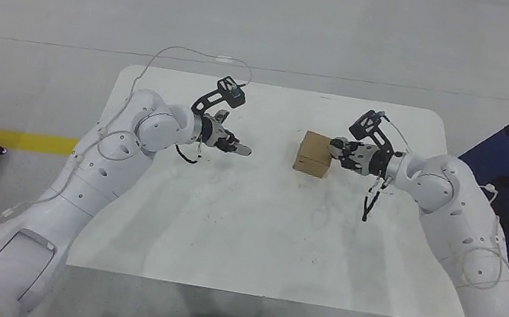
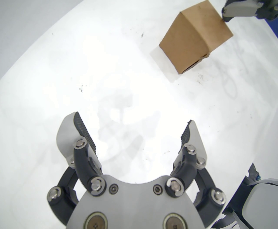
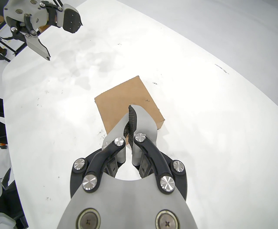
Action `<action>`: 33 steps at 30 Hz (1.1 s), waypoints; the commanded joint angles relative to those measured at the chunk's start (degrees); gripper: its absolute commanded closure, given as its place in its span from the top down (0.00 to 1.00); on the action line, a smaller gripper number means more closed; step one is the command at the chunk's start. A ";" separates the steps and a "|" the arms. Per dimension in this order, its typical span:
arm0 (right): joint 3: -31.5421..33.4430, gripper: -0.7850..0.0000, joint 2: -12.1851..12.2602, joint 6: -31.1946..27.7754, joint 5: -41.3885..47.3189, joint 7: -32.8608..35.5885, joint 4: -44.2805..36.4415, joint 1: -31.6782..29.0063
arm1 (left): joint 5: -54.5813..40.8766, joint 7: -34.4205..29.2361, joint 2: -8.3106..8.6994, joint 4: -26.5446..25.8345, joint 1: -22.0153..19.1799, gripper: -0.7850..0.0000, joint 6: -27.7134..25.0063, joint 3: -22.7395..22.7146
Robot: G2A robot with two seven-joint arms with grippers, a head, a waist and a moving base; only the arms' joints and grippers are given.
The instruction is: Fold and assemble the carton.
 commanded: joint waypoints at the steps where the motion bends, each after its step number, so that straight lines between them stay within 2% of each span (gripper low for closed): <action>1: -0.18 0.00 -0.08 -0.06 0.36 0.13 0.57 0.24 | 0.00 0.00 0.00 0.00 0.00 1.00 0.00 0.00; 10: 0.73 0.00 0.11 -2.02 1.50 -1.06 0.62 0.20 | 0.00 0.00 0.00 0.00 0.00 1.00 0.00 0.00; 15: -1.20 0.00 -0.50 1.07 0.28 -1.68 -4.91 0.10 | 0.00 0.00 0.00 0.00 0.00 1.00 0.00 0.00; 17: -3.01 0.00 -1.23 2.07 1.15 -2.19 -4.82 1.40 | 0.00 0.00 0.00 0.00 0.00 1.00 0.00 0.00; 23: -7.70 0.00 -3.26 2.54 0.78 -3.46 -2.32 6.18 | 0.00 0.00 0.00 0.00 0.00 1.00 0.00 0.00; 33: -11.87 0.00 -5.92 2.94 2.41 -3.76 8.75 12.46 | 0.00 0.00 0.00 0.00 0.00 1.00 0.00 0.00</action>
